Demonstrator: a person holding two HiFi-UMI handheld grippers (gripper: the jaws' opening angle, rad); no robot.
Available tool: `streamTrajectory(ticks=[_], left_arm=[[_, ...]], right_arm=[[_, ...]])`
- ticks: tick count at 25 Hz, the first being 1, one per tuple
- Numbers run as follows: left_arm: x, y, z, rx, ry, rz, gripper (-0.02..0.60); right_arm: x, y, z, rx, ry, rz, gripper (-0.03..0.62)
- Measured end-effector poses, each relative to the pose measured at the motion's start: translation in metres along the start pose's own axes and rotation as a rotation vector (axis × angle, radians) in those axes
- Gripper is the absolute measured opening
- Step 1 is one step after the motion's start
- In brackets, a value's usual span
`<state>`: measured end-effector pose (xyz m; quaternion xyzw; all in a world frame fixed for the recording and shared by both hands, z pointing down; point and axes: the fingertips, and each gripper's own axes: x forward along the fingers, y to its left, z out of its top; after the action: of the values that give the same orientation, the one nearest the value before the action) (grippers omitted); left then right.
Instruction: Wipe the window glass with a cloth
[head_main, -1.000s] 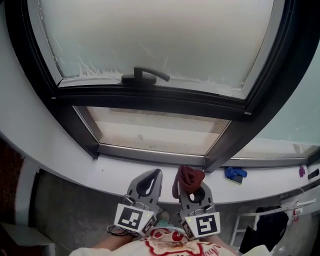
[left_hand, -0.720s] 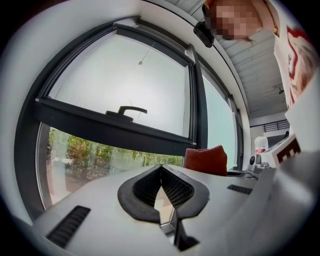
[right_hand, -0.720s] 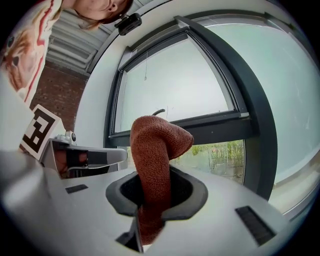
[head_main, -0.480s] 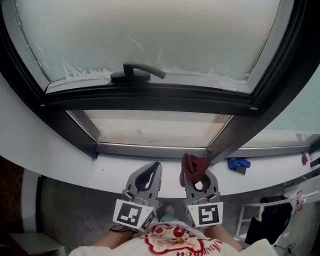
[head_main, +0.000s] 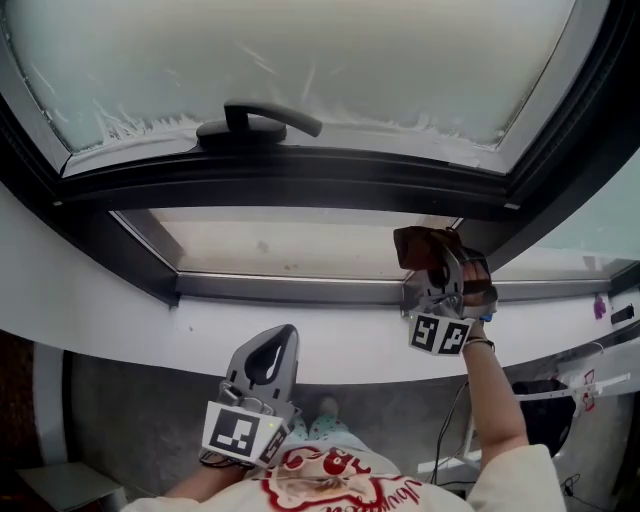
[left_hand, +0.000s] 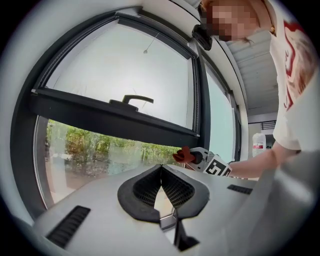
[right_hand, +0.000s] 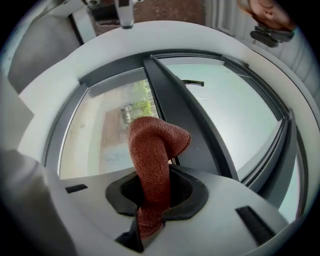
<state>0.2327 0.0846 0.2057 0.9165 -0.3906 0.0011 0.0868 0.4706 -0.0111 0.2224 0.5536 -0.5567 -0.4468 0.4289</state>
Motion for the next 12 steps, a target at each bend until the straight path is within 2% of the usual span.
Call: streamTrajectory(ticks=[3, 6, 12], left_arm=[[-0.004, 0.007, -0.001, 0.007, 0.008, 0.022, 0.021], [-0.006, 0.01, -0.004, 0.006, 0.017, 0.037, 0.021], [-0.005, 0.013, -0.009, 0.001, 0.026, 0.042, 0.021]], right_arm=[[0.026, -0.001, -0.016, -0.098, 0.02, -0.019, 0.084], [0.042, -0.006, -0.032, -0.178, 0.093, -0.052, 0.085], [0.049, -0.01, -0.063, -0.183, 0.221, -0.082, 0.083]])
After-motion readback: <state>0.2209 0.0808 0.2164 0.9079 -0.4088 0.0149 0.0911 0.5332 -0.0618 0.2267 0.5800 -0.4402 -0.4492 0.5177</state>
